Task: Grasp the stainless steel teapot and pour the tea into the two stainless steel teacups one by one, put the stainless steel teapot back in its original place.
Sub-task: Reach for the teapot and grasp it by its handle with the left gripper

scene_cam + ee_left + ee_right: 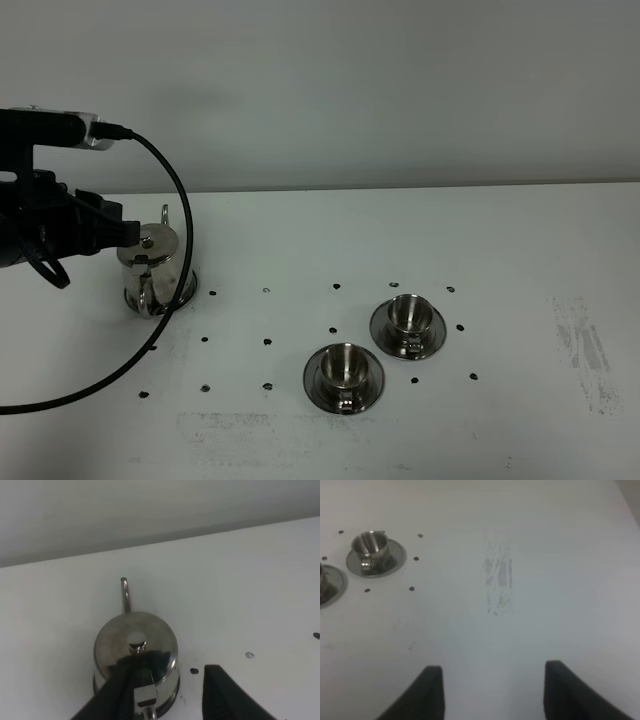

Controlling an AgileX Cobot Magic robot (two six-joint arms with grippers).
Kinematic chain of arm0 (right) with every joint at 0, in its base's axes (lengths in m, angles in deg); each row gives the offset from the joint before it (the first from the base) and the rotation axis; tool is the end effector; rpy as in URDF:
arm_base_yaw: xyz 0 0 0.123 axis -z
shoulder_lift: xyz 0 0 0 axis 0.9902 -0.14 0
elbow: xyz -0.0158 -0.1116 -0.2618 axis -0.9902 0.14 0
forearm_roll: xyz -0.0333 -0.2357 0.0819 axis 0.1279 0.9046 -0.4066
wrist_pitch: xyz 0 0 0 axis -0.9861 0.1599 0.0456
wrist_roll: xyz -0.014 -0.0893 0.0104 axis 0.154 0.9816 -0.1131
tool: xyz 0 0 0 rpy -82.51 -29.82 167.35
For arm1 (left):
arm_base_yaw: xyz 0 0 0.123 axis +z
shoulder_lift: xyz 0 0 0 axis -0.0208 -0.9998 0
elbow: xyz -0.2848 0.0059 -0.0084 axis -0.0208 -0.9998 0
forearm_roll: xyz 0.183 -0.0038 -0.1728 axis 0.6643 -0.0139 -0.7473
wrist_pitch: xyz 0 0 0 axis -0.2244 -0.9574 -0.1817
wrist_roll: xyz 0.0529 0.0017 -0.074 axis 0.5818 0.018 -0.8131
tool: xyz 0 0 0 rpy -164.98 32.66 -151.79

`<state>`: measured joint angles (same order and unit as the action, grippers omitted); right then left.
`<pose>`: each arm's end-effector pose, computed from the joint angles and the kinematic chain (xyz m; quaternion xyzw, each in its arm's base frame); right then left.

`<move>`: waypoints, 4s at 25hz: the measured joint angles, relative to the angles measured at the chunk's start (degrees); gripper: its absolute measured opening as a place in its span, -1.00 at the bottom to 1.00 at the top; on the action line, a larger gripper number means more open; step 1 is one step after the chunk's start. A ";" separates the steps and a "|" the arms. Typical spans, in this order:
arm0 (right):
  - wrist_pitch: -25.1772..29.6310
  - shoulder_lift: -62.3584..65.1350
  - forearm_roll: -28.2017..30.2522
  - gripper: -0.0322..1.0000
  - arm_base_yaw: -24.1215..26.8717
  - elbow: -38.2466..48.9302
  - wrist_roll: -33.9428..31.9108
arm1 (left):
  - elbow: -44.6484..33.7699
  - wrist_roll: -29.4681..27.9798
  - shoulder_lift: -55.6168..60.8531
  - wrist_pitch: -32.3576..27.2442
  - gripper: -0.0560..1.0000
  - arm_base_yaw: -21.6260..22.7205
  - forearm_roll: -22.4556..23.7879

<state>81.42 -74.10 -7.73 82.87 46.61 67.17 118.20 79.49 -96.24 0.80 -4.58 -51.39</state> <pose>-0.0109 0.0071 0.2791 -0.0308 0.8585 0.0179 0.5115 0.3327 -0.0388 0.2686 0.0870 0.8653 -0.0324 0.4925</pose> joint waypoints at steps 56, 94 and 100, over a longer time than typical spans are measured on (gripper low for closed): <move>0.00 0.00 0.00 -0.08 0.04 0.00 -0.02 | 32.82 -51.36 -22.67 -45.54 0.05 -5.00 41.09; 0.00 0.00 -0.53 -0.08 0.18 0.00 -0.07 | 39.76 -47.94 -35.56 -43.84 0.07 -1.99 34.03; 0.00 0.00 -0.53 -0.08 0.18 0.00 -0.07 | 39.81 -47.70 -35.88 -43.25 0.07 -1.99 33.50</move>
<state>81.42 -74.10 -8.26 83.05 46.61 67.10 158.01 31.79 -132.12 -42.45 -6.57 -17.89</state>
